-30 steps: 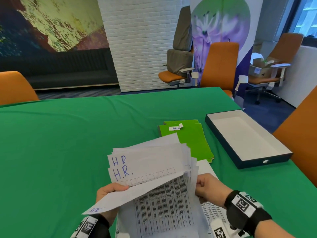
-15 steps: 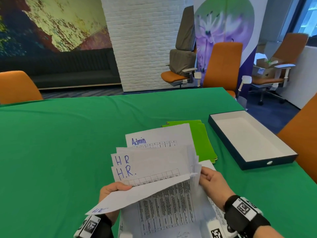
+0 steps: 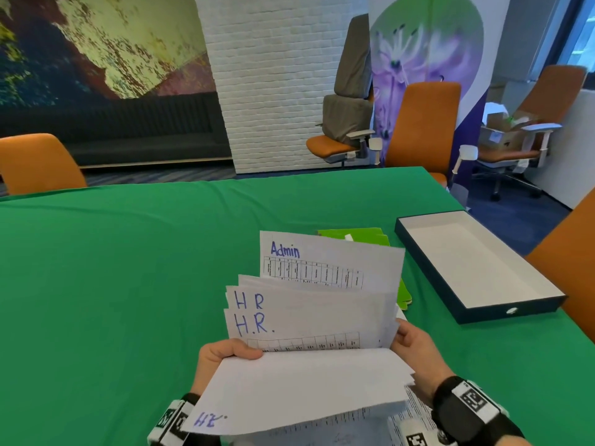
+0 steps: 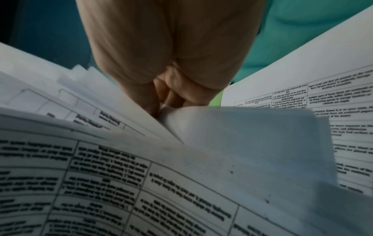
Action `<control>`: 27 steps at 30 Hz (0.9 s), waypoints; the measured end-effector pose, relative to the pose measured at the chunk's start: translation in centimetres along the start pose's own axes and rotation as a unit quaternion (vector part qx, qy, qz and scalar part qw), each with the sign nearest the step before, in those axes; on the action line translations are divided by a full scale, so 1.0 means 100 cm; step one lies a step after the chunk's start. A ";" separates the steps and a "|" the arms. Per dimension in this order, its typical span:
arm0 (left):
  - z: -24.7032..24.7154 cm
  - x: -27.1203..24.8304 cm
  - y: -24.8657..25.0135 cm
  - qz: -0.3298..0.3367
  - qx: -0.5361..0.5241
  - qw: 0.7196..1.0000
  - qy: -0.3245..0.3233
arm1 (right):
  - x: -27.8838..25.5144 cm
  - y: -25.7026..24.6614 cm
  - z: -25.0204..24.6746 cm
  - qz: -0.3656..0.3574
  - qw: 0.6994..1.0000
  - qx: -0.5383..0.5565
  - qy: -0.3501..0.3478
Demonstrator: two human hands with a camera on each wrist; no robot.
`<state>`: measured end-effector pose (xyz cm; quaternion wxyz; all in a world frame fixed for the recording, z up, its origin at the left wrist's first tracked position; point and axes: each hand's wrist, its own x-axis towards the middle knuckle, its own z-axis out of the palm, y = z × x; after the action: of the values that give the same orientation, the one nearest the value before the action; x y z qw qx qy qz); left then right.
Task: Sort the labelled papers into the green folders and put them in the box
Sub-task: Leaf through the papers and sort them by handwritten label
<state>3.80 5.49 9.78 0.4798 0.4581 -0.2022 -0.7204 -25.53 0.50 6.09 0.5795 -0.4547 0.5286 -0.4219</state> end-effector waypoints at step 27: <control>-0.007 0.021 -0.019 0.175 0.056 0.982 0.052 | 0.004 0.001 -0.009 0.065 0.964 -0.204 -0.155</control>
<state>3.21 4.65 7.08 0.5822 0.4783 -0.2938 -0.5881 -26.38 0.06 5.91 0.5753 -0.5879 0.5358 -0.1905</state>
